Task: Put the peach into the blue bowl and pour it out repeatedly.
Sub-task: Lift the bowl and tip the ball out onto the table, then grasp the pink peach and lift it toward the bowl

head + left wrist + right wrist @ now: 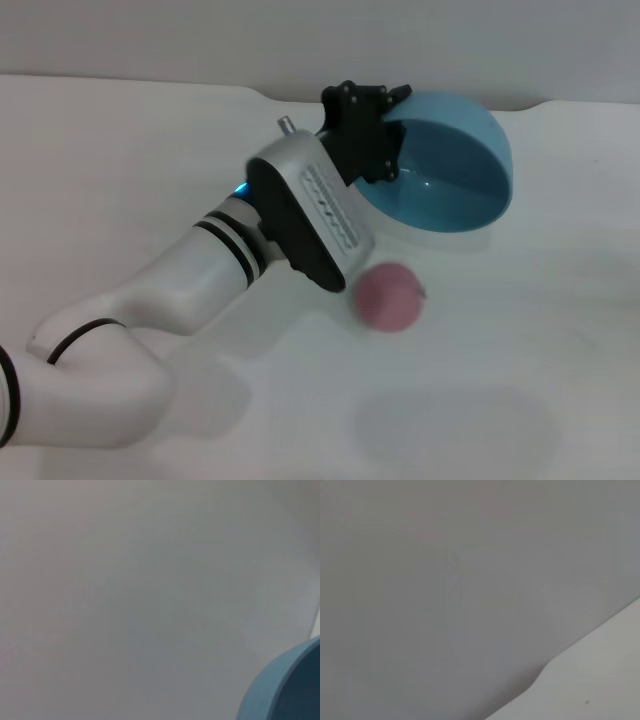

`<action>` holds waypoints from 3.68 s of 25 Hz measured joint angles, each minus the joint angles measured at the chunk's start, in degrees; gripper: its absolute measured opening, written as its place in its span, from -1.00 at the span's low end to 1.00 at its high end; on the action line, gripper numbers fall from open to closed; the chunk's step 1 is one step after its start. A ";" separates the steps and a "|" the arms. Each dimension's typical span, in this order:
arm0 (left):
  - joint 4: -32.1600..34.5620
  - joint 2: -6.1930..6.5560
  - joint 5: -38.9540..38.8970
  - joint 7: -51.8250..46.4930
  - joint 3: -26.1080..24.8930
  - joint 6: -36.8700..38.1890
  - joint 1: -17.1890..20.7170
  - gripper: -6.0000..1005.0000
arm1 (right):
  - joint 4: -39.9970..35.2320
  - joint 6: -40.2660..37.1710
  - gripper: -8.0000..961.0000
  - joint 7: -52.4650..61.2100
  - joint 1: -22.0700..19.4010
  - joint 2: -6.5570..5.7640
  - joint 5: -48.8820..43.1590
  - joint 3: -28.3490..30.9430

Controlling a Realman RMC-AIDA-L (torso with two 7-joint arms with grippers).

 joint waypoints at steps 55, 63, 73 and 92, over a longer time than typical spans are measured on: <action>27.07 1.49 19.41 -23.18 -78.63 110.67 -3.10 -0.99 | 0.98 -0.14 0.19 -2.12 30.38 4.58 -12.91 -52.69; 28.03 1.25 19.22 -23.57 -78.14 112.59 -3.75 -0.99 | 1.36 3.64 0.17 -0.50 29.72 4.89 -12.43 -58.14; 28.19 1.23 19.24 -23.36 -77.35 113.44 -4.34 -0.99 | 2.64 12.87 0.14 -0.69 29.23 5.07 -2.74 -72.40; 27.77 1.15 19.07 -23.53 -73.95 113.31 -4.81 -0.99 | 1.99 16.63 -0.47 -0.90 26.71 4.44 -1.31 -71.71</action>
